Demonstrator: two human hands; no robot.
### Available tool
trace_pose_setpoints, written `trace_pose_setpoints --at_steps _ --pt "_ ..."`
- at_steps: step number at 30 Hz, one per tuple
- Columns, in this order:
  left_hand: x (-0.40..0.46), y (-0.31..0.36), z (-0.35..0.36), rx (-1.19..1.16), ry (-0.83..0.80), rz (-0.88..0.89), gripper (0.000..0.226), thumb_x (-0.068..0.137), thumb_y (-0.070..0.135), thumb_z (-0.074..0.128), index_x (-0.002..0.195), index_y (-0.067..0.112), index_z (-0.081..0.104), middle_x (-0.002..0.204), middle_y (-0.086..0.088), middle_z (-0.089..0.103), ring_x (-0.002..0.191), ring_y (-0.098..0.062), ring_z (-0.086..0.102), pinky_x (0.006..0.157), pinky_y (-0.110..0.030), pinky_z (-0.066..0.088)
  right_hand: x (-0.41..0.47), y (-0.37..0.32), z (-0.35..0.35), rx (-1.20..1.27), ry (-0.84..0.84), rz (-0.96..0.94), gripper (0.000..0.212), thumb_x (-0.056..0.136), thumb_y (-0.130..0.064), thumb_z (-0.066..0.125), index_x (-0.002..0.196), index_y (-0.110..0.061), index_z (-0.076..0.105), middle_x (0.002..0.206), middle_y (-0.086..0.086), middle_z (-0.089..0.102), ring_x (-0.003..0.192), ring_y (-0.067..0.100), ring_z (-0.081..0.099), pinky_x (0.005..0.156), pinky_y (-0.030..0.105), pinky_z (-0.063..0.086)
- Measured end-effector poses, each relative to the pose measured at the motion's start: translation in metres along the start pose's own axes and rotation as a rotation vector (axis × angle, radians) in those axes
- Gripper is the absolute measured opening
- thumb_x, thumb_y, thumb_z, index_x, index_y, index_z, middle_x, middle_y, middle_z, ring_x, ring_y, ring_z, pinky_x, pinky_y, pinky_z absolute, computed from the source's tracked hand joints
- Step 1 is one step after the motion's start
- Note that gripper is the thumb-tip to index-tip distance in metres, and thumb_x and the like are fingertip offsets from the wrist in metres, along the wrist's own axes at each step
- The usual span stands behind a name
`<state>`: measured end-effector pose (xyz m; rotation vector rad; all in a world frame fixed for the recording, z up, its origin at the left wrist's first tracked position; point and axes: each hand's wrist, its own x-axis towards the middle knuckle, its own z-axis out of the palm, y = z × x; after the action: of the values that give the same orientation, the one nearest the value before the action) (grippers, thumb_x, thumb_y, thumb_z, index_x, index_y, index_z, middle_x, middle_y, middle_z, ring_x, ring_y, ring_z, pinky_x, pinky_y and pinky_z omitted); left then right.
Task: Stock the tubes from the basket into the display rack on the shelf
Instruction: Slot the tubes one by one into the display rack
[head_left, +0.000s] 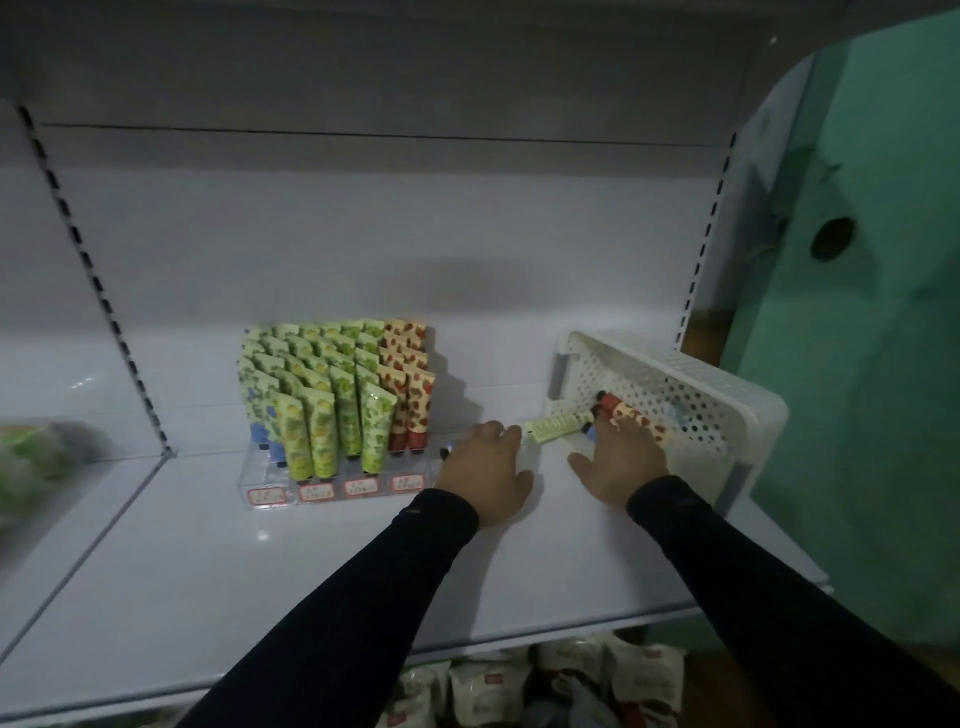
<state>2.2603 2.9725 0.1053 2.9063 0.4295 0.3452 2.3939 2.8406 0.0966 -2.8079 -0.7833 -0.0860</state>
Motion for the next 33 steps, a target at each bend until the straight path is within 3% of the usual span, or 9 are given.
trace_pose_setpoints --at_steps 6,9,13,15,16,18,21,25,33 --pt "0.031 0.000 0.021 0.203 -0.107 -0.117 0.061 0.098 0.039 0.045 0.149 0.012 0.027 0.145 -0.019 0.039 0.133 -0.038 0.037 0.109 -0.046 0.033 0.004 0.014 0.015 -0.015 -0.035 0.010 0.066 0.091 -0.051 0.051 0.147 -0.023 0.031 0.143 0.013 0.040 0.131 0.032 0.040 0.107 0.043 0.036" --pt "0.036 0.000 0.026 0.280 -0.086 -0.125 0.052 0.098 0.033 0.043 0.145 0.013 0.034 0.135 -0.018 0.051 0.123 -0.038 0.047 0.102 -0.045 0.039 0.009 0.021 0.013 0.090 0.078 -0.033 0.055 0.091 -0.041 0.054 0.140 -0.016 0.046 0.133 0.014 0.052 0.123 0.032 0.049 0.104 0.042 0.040" --pt "0.042 -0.003 0.020 0.252 -0.041 -0.114 0.037 0.098 0.018 0.043 0.133 0.011 0.045 0.122 -0.014 0.060 0.114 -0.033 0.053 0.094 -0.040 0.041 0.017 0.026 0.011 0.119 0.376 -0.144 0.032 0.079 -0.021 0.066 0.102 0.001 0.070 0.085 0.024 0.058 0.079 0.042 0.059 0.068 0.043 0.051" --pt "0.043 -0.004 0.018 0.260 -0.036 -0.125 0.031 0.098 0.018 0.045 0.127 0.010 0.052 0.121 -0.014 0.061 0.113 -0.032 0.055 0.092 -0.038 0.043 0.018 0.023 0.011 0.105 0.406 -0.151 0.024 0.071 -0.020 0.064 0.081 0.002 0.066 0.072 0.023 0.055 0.064 0.040 0.058 0.054 0.040 0.049" --pt "0.043 -0.005 0.018 0.250 -0.037 -0.129 0.030 0.098 0.019 0.046 0.126 0.010 0.054 0.120 -0.014 0.061 0.112 -0.032 0.056 0.091 -0.038 0.043 0.018 0.021 0.011 0.084 0.383 -0.151 0.029 0.073 -0.024 0.058 0.081 0.002 0.064 0.072 0.023 0.056 0.064 0.040 0.058 0.053 0.040 0.048" --pt "0.042 -0.005 0.017 0.202 -0.038 -0.134 0.029 0.098 0.020 0.049 0.124 0.011 0.056 0.119 -0.013 0.062 0.111 -0.032 0.058 0.090 -0.038 0.045 0.019 0.015 0.012 0.058 0.272 -0.082 0.043 0.084 -0.033 0.048 0.107 0.002 0.060 0.092 0.025 0.059 0.083 0.041 0.060 0.068 0.041 0.049" --pt "0.039 -0.006 0.016 0.096 -0.043 -0.138 0.027 0.096 0.021 0.052 0.121 0.011 0.058 0.117 -0.014 0.062 0.106 -0.031 0.061 0.086 -0.038 0.047 0.022 0.012 0.010 0.028 0.154 0.034 0.050 0.095 -0.037 0.051 0.132 -0.004 0.044 0.118 0.022 0.055 0.108 0.037 0.055 0.086 0.038 0.046" --pt "0.030 -0.004 0.015 0.046 -0.044 -0.115 0.030 0.097 0.024 0.050 0.123 0.010 0.055 0.119 -0.016 0.063 0.109 -0.033 0.058 0.086 -0.038 0.045 0.017 0.008 0.010 0.088 0.219 -0.050 0.042 0.094 -0.032 0.051 0.123 -0.001 0.054 0.108 0.021 0.057 0.099 0.037 0.057 0.082 0.038 0.048" --pt "0.008 -0.003 0.013 0.005 -0.060 -0.127 0.030 0.099 0.027 0.047 0.121 0.007 0.053 0.120 -0.017 0.059 0.108 -0.032 0.058 0.085 -0.036 0.044 0.011 0.002 -0.004 0.214 0.068 -0.123 0.025 0.092 -0.009 0.051 0.112 -0.001 0.063 0.110 0.015 0.063 0.102 0.031 0.058 0.086 0.034 0.048"
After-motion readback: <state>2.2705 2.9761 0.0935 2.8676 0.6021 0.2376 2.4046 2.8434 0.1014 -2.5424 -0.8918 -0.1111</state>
